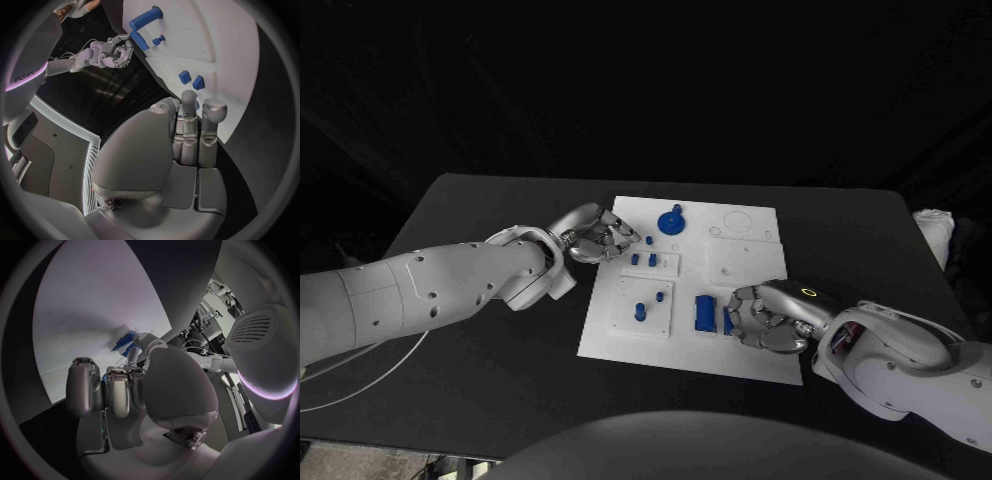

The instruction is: Assemble the parts on the task board

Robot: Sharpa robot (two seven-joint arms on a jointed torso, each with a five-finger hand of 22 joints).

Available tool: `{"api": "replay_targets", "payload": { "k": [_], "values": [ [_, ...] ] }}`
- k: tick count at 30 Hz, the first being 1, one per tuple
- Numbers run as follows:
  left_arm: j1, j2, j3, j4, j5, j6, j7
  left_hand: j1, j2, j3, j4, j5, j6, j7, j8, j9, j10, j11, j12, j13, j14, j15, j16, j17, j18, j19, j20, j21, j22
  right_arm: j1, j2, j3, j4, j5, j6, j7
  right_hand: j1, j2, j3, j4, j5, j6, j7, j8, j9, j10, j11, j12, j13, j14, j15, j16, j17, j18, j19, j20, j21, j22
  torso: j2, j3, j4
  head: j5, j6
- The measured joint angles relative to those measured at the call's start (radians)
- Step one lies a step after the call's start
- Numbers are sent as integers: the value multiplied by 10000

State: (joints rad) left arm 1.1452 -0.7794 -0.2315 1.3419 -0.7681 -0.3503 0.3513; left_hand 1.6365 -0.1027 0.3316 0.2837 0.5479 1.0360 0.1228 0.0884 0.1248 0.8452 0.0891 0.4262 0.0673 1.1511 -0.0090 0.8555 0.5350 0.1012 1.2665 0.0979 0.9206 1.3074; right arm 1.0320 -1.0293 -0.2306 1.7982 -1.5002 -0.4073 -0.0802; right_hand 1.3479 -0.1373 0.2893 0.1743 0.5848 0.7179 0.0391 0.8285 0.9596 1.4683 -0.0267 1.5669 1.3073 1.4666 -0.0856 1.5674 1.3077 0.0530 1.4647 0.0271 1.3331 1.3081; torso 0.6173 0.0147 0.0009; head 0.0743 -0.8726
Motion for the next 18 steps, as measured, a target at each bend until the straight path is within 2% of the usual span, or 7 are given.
{"api": "replay_targets", "payload": {
  "k": [4, 7, 11, 14, 18],
  "values": [
    [0, 15, 0, -7, 0, 2, -2, 0, 0, 0, 0, 0, 0, 0, 0, 6, 0, 0, 0, 0, 0, 0, 0, 0, 0, 0, 0, 0, 0, -10, 29, 0, -24, 19, 8, -44, 0, 0, 28, 28, -29, 0, 0, 7, 0, 0, 0, 0, 0, 0, 0, 0, 0, 0, 0, 0, -44, -1, 0, 0, -2, -1, 0],
    [-1, 20, 0, -8, 0, 4, -2, 0, 0, 0, 0, 0, 0, 0, 0, 9, 0, 0, 0, 0, 0, 0, 0, 0, 0, 0, 0, 0, 0, -19, 46, -1, -32, 27, 14, -83, 0, 0, 106, 51, -471, -68, -2, 122, -1, 0, 0, 0, 0, 0, 0, 0, -1, 1, 0, 0, -48, -1, 0, 1, -2, -2, 0],
    [-2, 20, 0, -9, 0, 6, -5, 0, 0, 0, 0, 0, 0, 0, 0, 8, 0, 0, 0, 0, 0, 0, 0, 0, 1, 0, 0, 0, 0, -24, 58, -1, -40, 39, 12, -161, 0, 0, 75, 83, -1980, -105, -38, 351, 51, 0, 0, 0, 8, 0, 0, 0, -1, 1, 0, 0, -48, -1, 0, 3, -2, -1, 0],
    [-3, 17, 0, -10, 0, 7, -6, 0, 0, 0, 0, 0, 0, 0, 0, 8, -1, 0, 0, 0, 0, 0, 0, 0, 1, 0, 0, 0, 0, -29, 64, -1, -40, 45, 0, -237, 0, 0, -169, 166, -3060, -105, -38, 542, 104, 0, 0, 0, 8, 0, 0, 0, -1, 1, 0, 0, -48, -2, 0, 3, 0, -1, 0],
    [-3, 17, 0, -11, 0, 8, -8, 0, 0, 0, 0, 0, 0, 0, 0, 7, 0, 0, 0, 0, 0, 0, 0, 0, 1, 0, 0, 0, 0, -31, 65, -1, -38, 52, -34, -345, -72, 72, -422, 270, -3806, -105, -39, 702, 137, 0, 0, 0, 8, 0, -1, 0, -2, 1, 0, -1, -48, -2, -1, 3, 1, 5, 0]
  ]
}}
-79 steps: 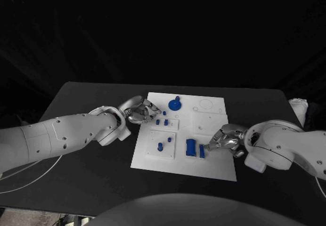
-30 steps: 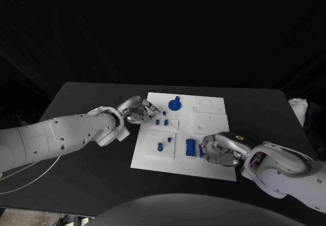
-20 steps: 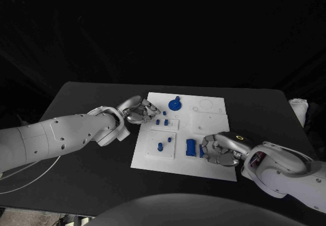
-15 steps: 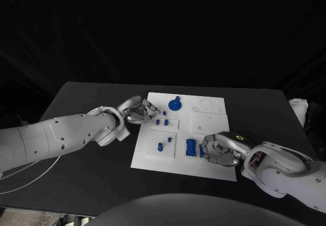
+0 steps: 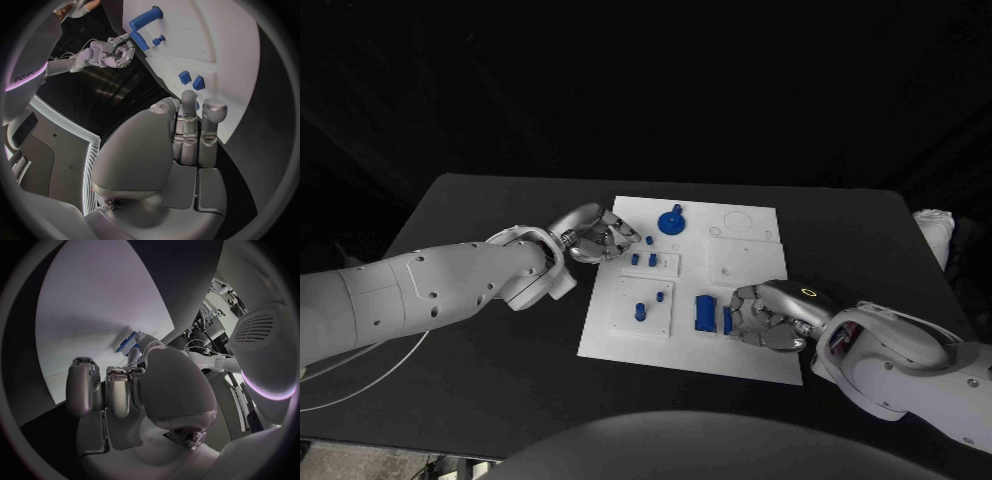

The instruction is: Assemble the parts on the task board

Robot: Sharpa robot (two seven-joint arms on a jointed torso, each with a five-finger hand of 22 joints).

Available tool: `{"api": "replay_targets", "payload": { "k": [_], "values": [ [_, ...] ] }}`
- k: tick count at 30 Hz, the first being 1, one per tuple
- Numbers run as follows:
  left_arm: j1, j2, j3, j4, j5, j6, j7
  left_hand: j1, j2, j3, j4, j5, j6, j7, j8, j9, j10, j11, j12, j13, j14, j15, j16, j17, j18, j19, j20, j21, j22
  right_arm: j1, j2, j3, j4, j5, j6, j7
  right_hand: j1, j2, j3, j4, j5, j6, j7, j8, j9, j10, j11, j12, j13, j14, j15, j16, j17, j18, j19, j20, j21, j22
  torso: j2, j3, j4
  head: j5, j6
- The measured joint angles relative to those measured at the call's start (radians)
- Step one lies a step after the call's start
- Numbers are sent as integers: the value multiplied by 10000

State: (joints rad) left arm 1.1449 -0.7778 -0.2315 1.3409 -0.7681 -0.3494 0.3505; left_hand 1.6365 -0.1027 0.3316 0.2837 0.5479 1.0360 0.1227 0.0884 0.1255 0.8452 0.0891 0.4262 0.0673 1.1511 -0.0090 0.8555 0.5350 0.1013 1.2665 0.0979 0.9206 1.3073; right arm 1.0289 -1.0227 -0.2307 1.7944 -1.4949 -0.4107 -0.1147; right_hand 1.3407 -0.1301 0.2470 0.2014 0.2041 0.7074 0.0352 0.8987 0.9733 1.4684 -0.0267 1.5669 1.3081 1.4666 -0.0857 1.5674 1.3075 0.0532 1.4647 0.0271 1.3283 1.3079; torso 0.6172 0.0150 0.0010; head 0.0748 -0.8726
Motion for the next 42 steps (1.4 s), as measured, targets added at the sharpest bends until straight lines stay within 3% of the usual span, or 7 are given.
{"api": "replay_targets", "payload": {
  "k": [14, 20, 23, 28, 34, 40, 42],
  "values": [
    [-2, -143, 0, 170, 0, -40, 91, 0, 0, 0, 0, 37, 0, 0, 38, -1, 36, 35, 0, 0, 0, 0, 0, -9, -1, 0, 0, 0, 0, 4, -342, 0, 124, 160, -890, 96, -894, -410, -1986, 932, -1521, -135, -43, 196, -173, -36, -36, 0, -2, 0, 0, 0, -1, 0, 0, 0, -40, -2, -13, -1, -5, 54, 0],
    [19, -531, 9, 771, 131, -317, 440, -796, 67, -278, 77, -813, 0, 0, 38, 23, 126, 49, 43, 0, -172, 155, -5, -42, 159, -338, 113, -429, 0, 545, -698, -17, 292, 1512, -2112, 1316, -1747, 463, -2358, 916, -1411, -92, -3, -721, -1204, -30, -24, -30, -2, 3, 8, -409, -2, 205, -693, 15, -1424, -3, -83, -16, -13, 89, 0],
    [62, -649, 20, 1048, 352, -593, 777, -1959, -13, -828, 35, -1395, 34, -76, 38, 19, 187, 110, 191, 33, -1470, 467, -673, -262, 472, -2103, 287, -3080, -7, 992, -775, 11, 269, 2991, -2447, 2231, -2466, 1456, -2494, 758, -252, -194, 464, -1957, -2483, -2716, 383, -3396, -819, -2172, 489, -5091, -2567, 1012, -3629, 391, -6559, -515, -154, -23, -30, 105, 0],
    [122, -724, 39, 1368, 1178, -1006, 1638, -3758, -72, -2454, -17, -2338, -944, -239, -80, -255, -1802, -150, -335, -14, -6334, 642, -3766, -1711, 472, -6886, 255, -6786, -1154, 1458, -734, 17, -32, 6416, -2297, 3991, -3092, 2013, -3456, 804, -124, -1720, 1073, -4284, -4599, -9909, 2514, -10892, -5427, -8417, 2796, -12568, -7373, 309, -8380, 1792, -12056, -3822, -220, -3, -55, 23, 0],
    [129, -779, 39, 1576, 2534, -844, 2350, -4827, -1975, -6004, 203, -3725, -5437, -1815, -484, -839, -6798, -2003, -2896, -311, -11438, -254, -8472, -5265, 211, -12428, -11, -9055, -10354, 1609, -679, 9, -421, 9619, -1216, 5381, -3241, 2384, -4433, 904, -926, -3091, 191, -5619, -6276, -13624, 1133, -13636, -9238, -13896, 2471, -15320, -11630, 310, -14453, 2604, -13187, -12033, -218, 30, -6, -33, 0],
    [130, -836, 32, 1585, 3631, -324, 2632, -5489, -2066, -6174, 208, -4339, -6237, -2410, -486, -861, -7435, -2608, -3275, -342, -11466, -253, -8520, -5339, 152, -12712, 390, -9091, -11706, 1639, -640, 2, -550, 11243, -242, 6062, -2901, 2724, -5087, 888, -961, -3401, -390, -6247, -7631, -14079, 718, -13950, -10932, -14401, 2249, -15436, -12566, 388, -14562, 2621, -13188, -12795, -201, 44, 37, -32, 0],
    [120, -841, 26, 1578, 3658, -318, 2629, -8678, -1458, -5207, -758, -5117, -7624, -1765, -819, -1189, -8132, -2089, -4103, -619, -11513, 22, -8520, -5341, -510, -12675, -25, -9171, -12156, 1638, -631, 4, -551, 11288, -227, 6064, -6115, 2431, -4217, 0, -1700, -4609, -370, -7151, -8316, -14576, 321, -14517, -11633, -14638, 1813, -15628, -12991, -342, -14644, 1700, -13248, -13021, -201, 44, 39, -22, 0]
  ]
}}
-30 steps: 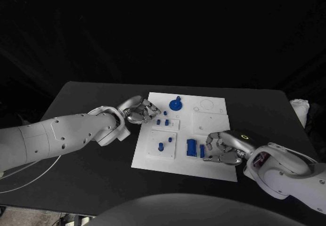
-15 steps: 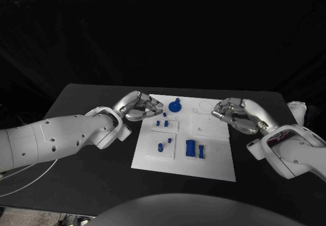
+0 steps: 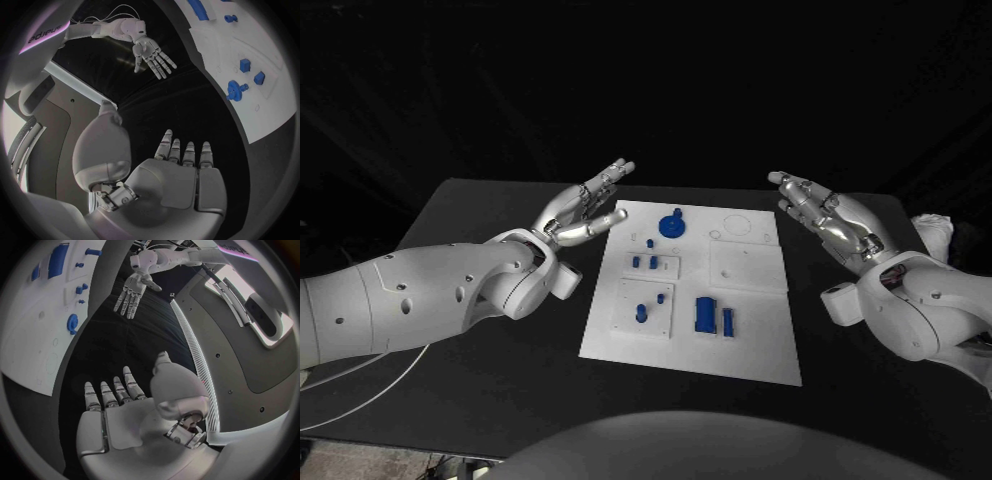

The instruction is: Assemble the parts on the task board

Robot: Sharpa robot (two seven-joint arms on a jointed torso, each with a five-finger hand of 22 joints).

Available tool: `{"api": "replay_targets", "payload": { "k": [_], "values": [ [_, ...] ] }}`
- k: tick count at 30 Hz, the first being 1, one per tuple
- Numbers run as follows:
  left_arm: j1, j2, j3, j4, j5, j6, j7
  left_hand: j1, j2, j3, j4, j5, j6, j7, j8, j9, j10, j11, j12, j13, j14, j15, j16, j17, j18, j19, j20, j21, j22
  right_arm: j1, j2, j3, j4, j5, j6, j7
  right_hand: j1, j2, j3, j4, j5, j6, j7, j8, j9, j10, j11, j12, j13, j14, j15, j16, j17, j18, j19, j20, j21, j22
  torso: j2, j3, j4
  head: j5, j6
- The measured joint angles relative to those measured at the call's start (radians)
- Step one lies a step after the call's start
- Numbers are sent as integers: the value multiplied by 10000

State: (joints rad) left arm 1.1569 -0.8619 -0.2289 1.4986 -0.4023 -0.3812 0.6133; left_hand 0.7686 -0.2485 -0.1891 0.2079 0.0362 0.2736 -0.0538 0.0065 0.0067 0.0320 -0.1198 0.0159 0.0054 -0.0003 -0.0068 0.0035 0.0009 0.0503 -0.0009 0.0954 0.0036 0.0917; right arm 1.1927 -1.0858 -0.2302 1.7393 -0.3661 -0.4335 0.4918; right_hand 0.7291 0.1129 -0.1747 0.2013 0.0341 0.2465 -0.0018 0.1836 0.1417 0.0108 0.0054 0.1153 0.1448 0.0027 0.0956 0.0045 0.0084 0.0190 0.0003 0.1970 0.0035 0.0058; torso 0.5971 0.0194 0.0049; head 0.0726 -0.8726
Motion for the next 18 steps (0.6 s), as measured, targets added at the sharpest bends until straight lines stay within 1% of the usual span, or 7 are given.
{"api": "replay_targets", "payload": {
  "k": [2, 4, 5, 6, 8, 13, 18],
  "values": [
    [-21, 3, 41, 0, 1, -21, -22, -2502, 799, 632, -631, -307, -855, 459, -34, -34, -293, 674, -125, -30, 8, 20, 0, -1, -426, 9, -759, 0, -725, -22, 30, 45, -30, 7, -32, -18, -2298, -624, 594, -594, -277, -771, 18, -576, -446, -54, -55, -663, -454, -22, -759, -17, -51, -129, -3, -618, 0, -26, 0, 0, -1, -7, 15],
    [-62, 23, 160, 13, 31, -72, -47, -4142, 1336, 1230, -1069, -335, -1445, 524, -34, -47, -317, 1110, -127, -36, 8, 20, 0, 0, -435, 1, -912, 0, -879, -91, 164, 172, -116, 50, -100, -30, -3944, -1058, 1192, -1032, -307, -1327, 20, -1213, -1184, -54, -54, -1079, -1209, -28, -908, -17, -64, -132, -4, -1062, 0, -39, -5, -1, -1, -21, 62],
    [-86, 41, 224, 24, 61, -107, -60, -4766, 1543, 1650, -1261, -335, -1667, 533, -34, -50, -319, 1146, -127, -38, 8, 20, 0, 0, -435, 11, -923, 0, -893, -133, 257, 246, -160, 86, -140, -34, -4516, -1092, 1550, -1455, -307, -1533, 20, -1596, -1318, -54, -54, -1110, -1349, -28, -908, -17, -67, -132, 1, -1611, 0, -42, -11, -4, -1, -37, 112],
    [-119, 64, 301, 41, 105, -153, -75, -5305, 1973, 1798, -1775, -335, -1907, 536, -34, -52, -319, 1146, -127, -40, 8, 20, 0, 0, -435, 11, -923, 0, -899, -181, 365, 331, -209, 130, -187, -35, -5040, -1108, 1679, -1799, -308, -2143, 16, -1745, -1367, -54, -54, -1118, -1403, -28, -907, -17, -69, -131, -4, -1831, 0, -44, -18, -3, -1, -52, 157],
    [-221, 143, 526, 107, 266, -310, -121, -6066, 2420, 1883, -2022, -335, -2619, 535, -34, -55, -319, 1146, -127, -43, 8, 20, 0, 0, -436, 11, -923, 0, -905, -324, 685, 579, -368, 291, -347, -35, -5747, -1119, 1738, -1962, -307, -2406, 20, -1801, -1394, -54, -54, -1118, -1424, -28, -907, -18, -72, -131, -5, -1920, 0, -47, -41, -13, -2, -89, 289],
    [-548, 394, 1245, 317, 997, -1005, -273, -7555, 2484, 1882, -2045, -335, -2685, 533, -34, -58, -319, 1145, -127, -46, 8, 20, 0, 0, -435, 11, -923, 0, -909, -787, 1694, 1355, -911, 1031, -1010, -18, -7169, -1131, 1749, -1974, -307, -2430, 15, -1802, -1406, -53, -54, -1118, -1438, -28, -907, -17, -75, -131, -5, -1920, 1, -49, -125, -47, -12, -219, 800],
    [-851, 646, 1885, 536, 2063, -2009, -485, -7612, 2485, 1882, -2044, -335, -2685, 533, -34, -58, -318, 1145, -127, -45, 7, 20, 0, 1, -435, 11, -923, 0, -908, -1188, 2592, 1976, -1372, 2036, -1893, 20, -7228, -1123, 1749, -1974, -307, -2430, 15, -1802, -1408, -53, -54, -1118, -1439, -28, -907, -18, -76, -130, -5, -1919, 1, -49, -263, -96, -26, -413, 1555]
  ]
}}
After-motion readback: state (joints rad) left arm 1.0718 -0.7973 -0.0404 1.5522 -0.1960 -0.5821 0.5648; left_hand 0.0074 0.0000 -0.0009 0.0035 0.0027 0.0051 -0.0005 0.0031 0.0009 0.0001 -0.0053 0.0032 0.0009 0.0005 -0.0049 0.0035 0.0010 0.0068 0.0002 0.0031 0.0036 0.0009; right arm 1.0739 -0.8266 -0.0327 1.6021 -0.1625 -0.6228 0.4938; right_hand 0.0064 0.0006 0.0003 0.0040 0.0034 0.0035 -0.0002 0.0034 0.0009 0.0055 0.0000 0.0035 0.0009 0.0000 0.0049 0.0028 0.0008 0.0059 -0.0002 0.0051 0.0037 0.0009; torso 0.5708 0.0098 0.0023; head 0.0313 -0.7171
